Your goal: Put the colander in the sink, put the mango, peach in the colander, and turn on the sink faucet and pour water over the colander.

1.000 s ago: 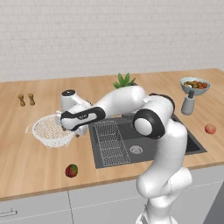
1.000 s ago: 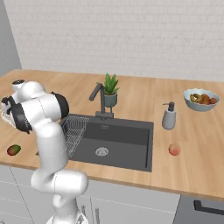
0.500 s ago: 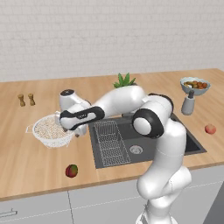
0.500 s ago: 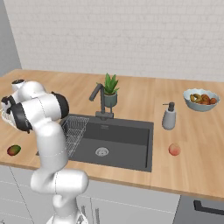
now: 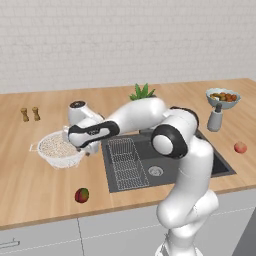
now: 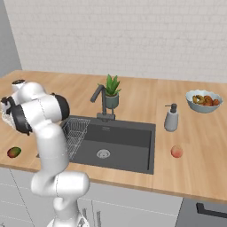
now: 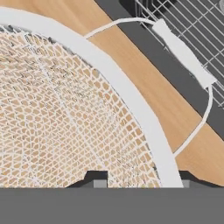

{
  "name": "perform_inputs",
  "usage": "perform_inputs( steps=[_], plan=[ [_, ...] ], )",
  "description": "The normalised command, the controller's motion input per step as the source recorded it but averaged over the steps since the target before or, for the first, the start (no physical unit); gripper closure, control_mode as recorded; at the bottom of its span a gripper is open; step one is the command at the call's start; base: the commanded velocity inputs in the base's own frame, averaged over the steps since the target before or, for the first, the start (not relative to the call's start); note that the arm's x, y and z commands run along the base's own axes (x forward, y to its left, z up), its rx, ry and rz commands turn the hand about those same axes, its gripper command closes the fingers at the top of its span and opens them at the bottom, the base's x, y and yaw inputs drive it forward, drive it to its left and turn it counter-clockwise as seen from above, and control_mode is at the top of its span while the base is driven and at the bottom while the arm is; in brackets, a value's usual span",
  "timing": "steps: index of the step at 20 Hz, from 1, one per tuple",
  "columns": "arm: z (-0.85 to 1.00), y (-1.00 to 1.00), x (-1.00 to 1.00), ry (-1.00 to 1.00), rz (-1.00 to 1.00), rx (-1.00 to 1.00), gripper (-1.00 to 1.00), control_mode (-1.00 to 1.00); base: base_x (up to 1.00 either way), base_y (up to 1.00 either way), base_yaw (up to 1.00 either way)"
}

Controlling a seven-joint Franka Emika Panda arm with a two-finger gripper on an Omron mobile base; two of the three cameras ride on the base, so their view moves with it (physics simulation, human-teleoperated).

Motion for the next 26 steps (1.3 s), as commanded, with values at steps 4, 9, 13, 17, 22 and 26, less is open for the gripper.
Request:
perform_inputs(
  steps=[4,9,13,17,22,26],
  plan=[
    [0.49,-0.26,-0.16,-0.06,0.0,0.16,1.0,-1.0,0.0,0.0,0.0],
    [0.9,-0.49,-0.66,-0.09,0.0,0.15,1.0,-1.0,0.0,0.0,0.0],
    [0.94,-0.55,-0.93,-0.05,0.0,0.11,1.0,-1.0,0.0,0.0,0.0],
    [0.9,-0.69,-0.92,0.0,0.0,0.09,1.0,-1.0,0.0,0.0,0.0],
    [0.83,-0.82,-0.91,0.0,0.0,0.09,1.0,-1.0,0.0,0.0,0.0],
    [0.27,-0.93,-0.62,0.01,0.02,0.01,1.0,-1.0,0.0,0.0,0.0]
  ],
)
